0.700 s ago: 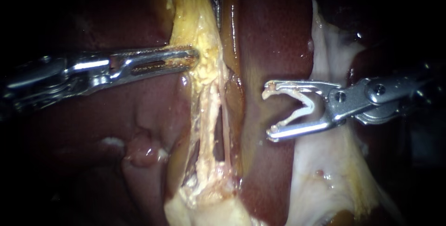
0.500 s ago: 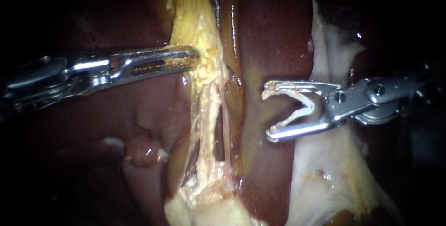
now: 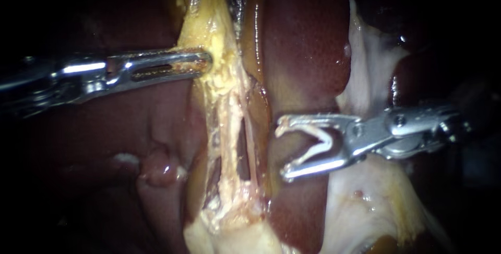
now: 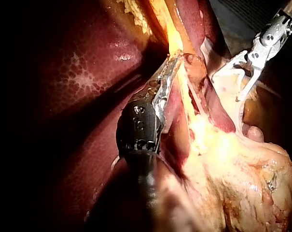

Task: Clipping first clip left tube

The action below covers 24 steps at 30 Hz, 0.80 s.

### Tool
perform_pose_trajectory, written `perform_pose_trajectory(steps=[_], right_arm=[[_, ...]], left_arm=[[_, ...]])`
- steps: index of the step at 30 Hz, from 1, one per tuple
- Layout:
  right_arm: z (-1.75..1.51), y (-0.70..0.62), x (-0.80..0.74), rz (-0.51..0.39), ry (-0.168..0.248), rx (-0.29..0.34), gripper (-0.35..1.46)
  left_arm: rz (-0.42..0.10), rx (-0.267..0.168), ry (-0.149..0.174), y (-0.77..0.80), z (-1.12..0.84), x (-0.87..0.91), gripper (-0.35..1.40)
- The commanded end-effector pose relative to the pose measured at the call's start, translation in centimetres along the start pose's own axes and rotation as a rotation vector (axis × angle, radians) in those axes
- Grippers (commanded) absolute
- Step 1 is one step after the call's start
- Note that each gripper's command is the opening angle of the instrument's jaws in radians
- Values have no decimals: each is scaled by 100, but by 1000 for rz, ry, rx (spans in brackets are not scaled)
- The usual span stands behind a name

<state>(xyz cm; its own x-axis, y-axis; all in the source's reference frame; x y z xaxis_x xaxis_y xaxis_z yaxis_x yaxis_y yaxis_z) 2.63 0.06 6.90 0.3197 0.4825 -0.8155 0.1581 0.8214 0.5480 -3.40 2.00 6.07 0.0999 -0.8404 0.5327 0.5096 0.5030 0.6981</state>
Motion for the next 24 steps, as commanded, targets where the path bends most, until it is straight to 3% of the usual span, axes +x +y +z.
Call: perform_pose_trajectory(steps=[1, 10, 24], right_arm=[[6, 0, -3, 5, 0, 5, 60], [40, 4, -27, 29, -3, 10, 60], [54, 28, -47, 32, -20, -1, 60]], left_arm=[[-2, 3, -7, -3, -2, -2, -35], [5, 8, -16, -24, -16, -9, -35], [5, 12, -25, -33, -32, -16, -35]])
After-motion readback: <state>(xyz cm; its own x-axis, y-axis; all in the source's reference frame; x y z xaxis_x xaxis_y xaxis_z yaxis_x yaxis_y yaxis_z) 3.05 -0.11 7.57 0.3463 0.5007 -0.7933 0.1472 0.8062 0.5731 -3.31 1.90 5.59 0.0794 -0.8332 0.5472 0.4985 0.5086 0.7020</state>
